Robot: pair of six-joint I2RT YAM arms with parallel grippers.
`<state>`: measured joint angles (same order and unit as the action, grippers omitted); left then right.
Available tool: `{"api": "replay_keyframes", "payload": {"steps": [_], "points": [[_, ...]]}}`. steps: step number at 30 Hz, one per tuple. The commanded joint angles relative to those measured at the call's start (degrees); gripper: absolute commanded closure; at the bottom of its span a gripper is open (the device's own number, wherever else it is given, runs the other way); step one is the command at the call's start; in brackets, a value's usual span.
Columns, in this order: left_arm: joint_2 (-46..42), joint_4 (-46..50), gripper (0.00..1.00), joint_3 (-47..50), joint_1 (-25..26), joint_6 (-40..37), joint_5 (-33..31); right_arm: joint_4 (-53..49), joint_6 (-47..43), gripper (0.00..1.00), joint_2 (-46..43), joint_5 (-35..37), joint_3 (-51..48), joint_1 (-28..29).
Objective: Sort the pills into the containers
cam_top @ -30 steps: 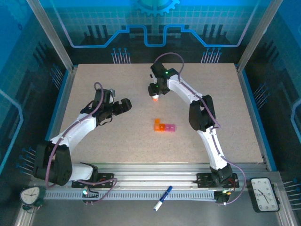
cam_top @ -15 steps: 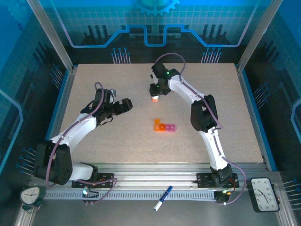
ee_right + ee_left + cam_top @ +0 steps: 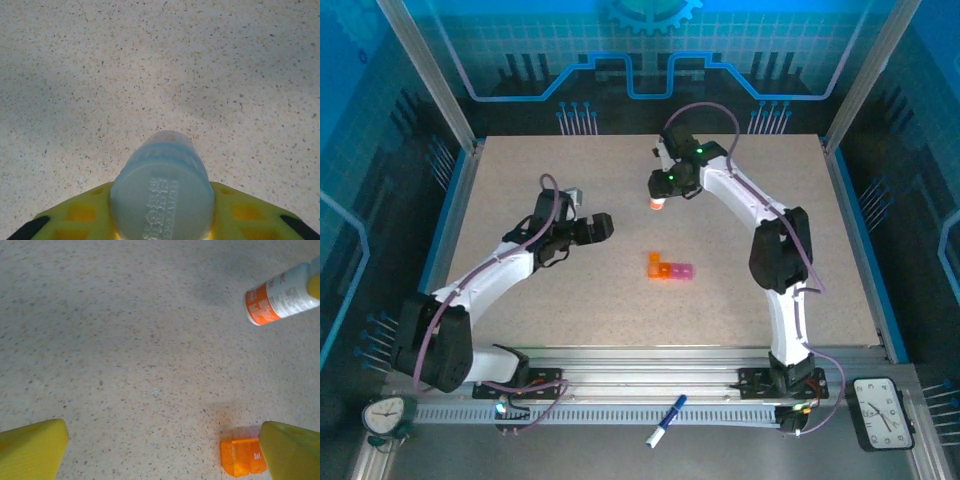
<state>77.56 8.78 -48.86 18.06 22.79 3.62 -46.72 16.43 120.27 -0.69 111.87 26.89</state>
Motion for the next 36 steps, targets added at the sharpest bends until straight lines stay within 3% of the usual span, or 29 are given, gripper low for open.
{"api": "replay_keyframes", "payload": {"steps": [1,9,21,28,36], "points": [[2.82,-3.93,0.01,-3.80,2.82,-7.48,-0.67,1.18,-0.69,0.68,-6.21,-2.66,-3.64,-1.94],[9.30,-11.18,0.01,-8.32,9.06,-19.84,-0.35,1.47,-2.48,0.68,-16.19,-10.66,-12.82,-7.13],[10.56,-39.25,0.01,2.37,10.59,-27.23,12.49,0.49,-3.77,0.68,-21.00,-23.25,-17.19,-10.84],[12.47,-40.83,0.01,1.80,12.65,-32.04,16.81,0.16,-3.61,0.68,-21.72,-29.14,-18.18,-10.92],[13.75,-43.56,0.01,1.67,13.25,-33.59,15.40,1.72,-1.22,0.68,-23.19,-32.79,-19.03,-10.26]]}}
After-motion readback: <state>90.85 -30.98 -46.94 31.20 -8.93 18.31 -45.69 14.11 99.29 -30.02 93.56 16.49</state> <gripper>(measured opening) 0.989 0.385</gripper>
